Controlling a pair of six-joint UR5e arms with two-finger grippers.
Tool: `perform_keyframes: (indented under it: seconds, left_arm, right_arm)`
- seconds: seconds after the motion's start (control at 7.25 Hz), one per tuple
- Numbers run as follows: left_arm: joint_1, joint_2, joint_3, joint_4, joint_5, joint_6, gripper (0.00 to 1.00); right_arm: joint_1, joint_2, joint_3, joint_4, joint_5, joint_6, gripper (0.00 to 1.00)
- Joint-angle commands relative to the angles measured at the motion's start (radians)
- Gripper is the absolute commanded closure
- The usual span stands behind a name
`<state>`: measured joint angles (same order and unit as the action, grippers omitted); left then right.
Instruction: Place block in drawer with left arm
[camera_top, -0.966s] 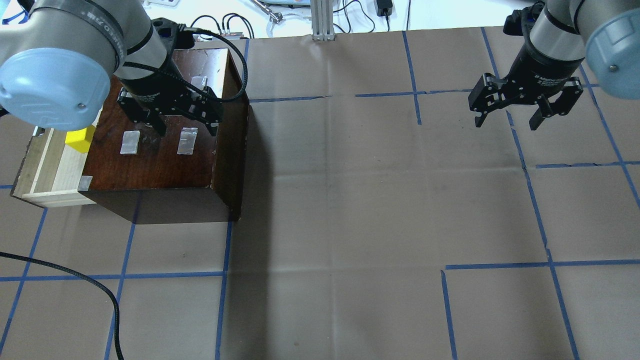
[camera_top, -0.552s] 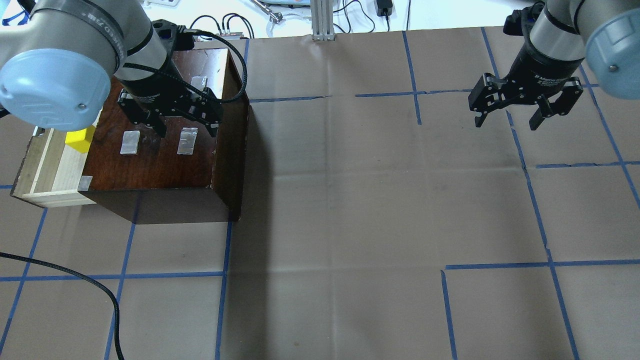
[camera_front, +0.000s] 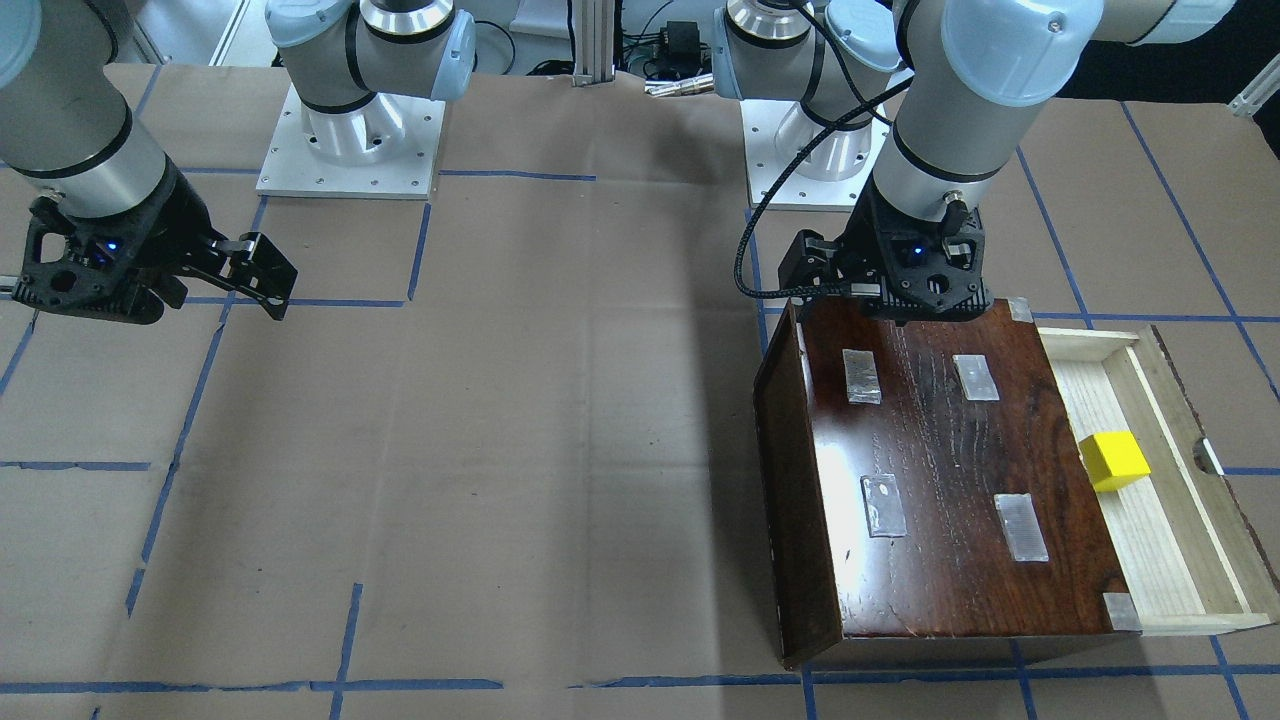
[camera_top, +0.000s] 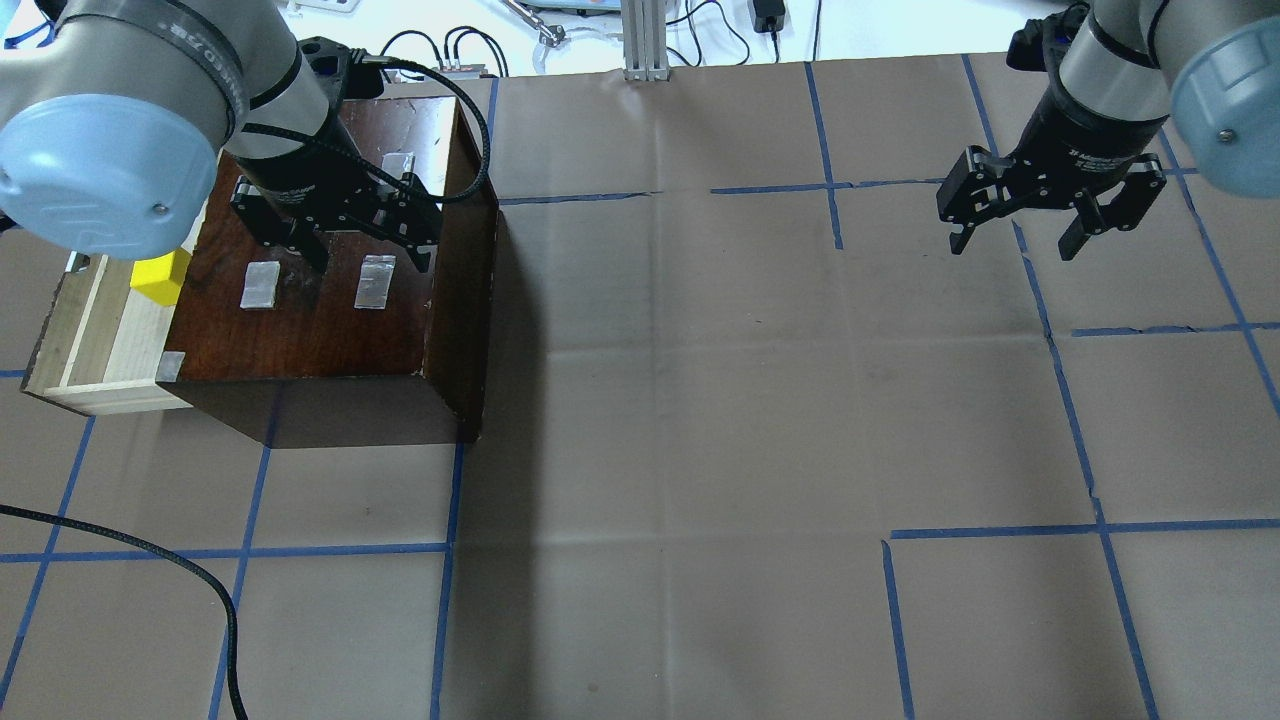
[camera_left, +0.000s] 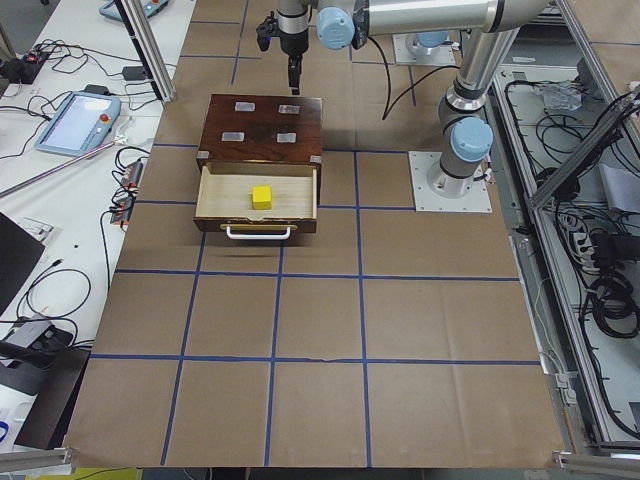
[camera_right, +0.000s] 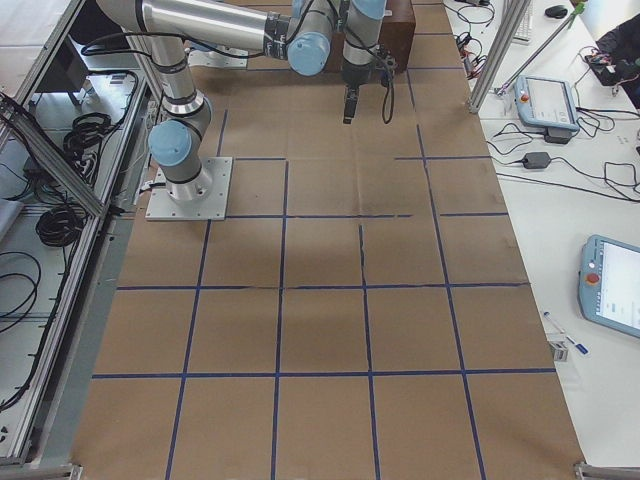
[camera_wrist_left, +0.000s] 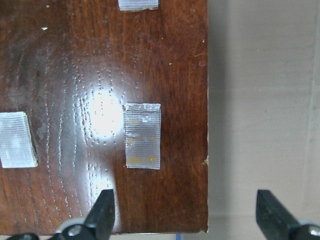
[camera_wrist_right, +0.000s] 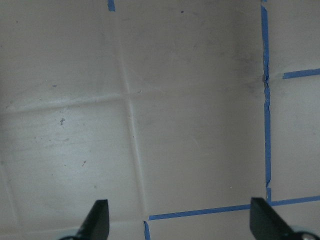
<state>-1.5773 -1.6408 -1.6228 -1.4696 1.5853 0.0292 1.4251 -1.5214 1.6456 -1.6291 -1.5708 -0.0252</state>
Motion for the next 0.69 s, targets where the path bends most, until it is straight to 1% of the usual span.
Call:
perform_keyframes:
  seconds: [0.0, 0.55]
  left_arm:
    - [0.002, -0.001, -0.005, 0.002, -0.001, 0.0, 0.01]
    - [0.002, -0.008, -0.005, 0.002, -0.005, -0.002, 0.01]
  right_arm:
    - [0.0, 0.0, 0.0, 0.0, 0.0, -0.001, 0.0]
    - [0.0, 0.0, 0.0, 0.0, 0.0, -0.001, 0.0]
